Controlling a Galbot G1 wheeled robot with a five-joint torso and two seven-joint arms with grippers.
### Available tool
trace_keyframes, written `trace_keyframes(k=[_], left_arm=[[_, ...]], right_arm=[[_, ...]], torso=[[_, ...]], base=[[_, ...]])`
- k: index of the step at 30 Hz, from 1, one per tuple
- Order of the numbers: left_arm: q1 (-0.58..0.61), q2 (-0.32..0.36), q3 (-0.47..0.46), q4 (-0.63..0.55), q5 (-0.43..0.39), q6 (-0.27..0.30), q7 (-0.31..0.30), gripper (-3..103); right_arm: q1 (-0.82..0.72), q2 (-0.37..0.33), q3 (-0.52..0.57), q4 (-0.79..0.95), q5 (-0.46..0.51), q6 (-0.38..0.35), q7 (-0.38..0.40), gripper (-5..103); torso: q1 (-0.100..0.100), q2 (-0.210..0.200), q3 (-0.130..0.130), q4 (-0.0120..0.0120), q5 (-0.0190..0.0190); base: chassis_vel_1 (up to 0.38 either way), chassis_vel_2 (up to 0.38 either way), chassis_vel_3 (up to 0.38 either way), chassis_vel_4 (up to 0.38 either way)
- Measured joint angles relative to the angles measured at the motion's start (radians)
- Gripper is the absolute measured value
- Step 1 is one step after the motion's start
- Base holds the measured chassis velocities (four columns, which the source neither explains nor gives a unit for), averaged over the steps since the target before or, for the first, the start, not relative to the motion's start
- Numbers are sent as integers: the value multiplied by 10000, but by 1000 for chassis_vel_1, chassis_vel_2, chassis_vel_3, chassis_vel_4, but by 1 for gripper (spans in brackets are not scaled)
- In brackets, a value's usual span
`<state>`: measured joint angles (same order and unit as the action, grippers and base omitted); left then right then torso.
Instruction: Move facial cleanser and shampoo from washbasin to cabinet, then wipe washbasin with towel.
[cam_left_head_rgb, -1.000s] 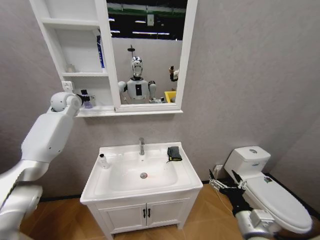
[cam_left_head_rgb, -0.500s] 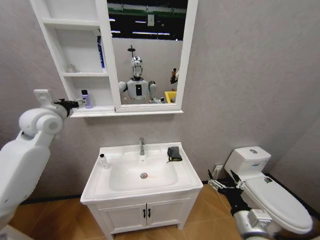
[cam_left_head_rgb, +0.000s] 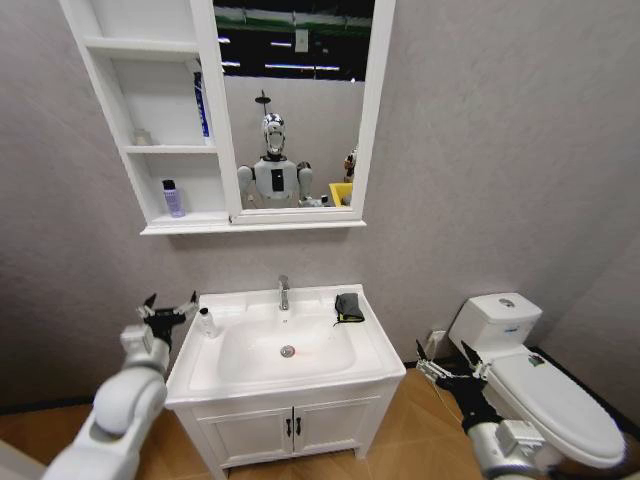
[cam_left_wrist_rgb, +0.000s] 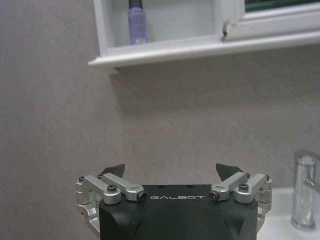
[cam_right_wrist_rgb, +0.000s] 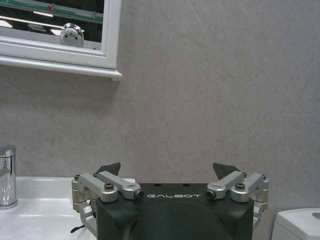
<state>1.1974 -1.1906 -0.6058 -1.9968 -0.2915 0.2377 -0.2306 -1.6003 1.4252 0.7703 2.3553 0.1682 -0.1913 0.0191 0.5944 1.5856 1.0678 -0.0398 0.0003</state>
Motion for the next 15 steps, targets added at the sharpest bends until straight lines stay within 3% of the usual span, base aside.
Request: trace_keyframes(k=[2,5,7,15], left_arm=[[166,-610,267,604,673,-484,306,100],[15,-872,511,1075,885,-582,284,100],[-604,-1216,836,2035,1167,-556,-19,100],[-2294,-1528,1081,4120,1286,-329,-1025,100]], right_arm=[[75,28,-127,-14,-56,0,-11,100],[127,35,-190,-14,-85,-2,-14,100],[167,33,-211,-3,-99,-15,-19,100],[-12,15,12,27,-38,95,-17,100]], torso=[[0,-1,0,0,0],[1,-1,1,0,0],[1,-1,1,-4,-1],[3,-2,3,-2,-3]], base=[[0,0,0,0],[0,0,0,0],[0,0,0,0],[0,0,0,0]])
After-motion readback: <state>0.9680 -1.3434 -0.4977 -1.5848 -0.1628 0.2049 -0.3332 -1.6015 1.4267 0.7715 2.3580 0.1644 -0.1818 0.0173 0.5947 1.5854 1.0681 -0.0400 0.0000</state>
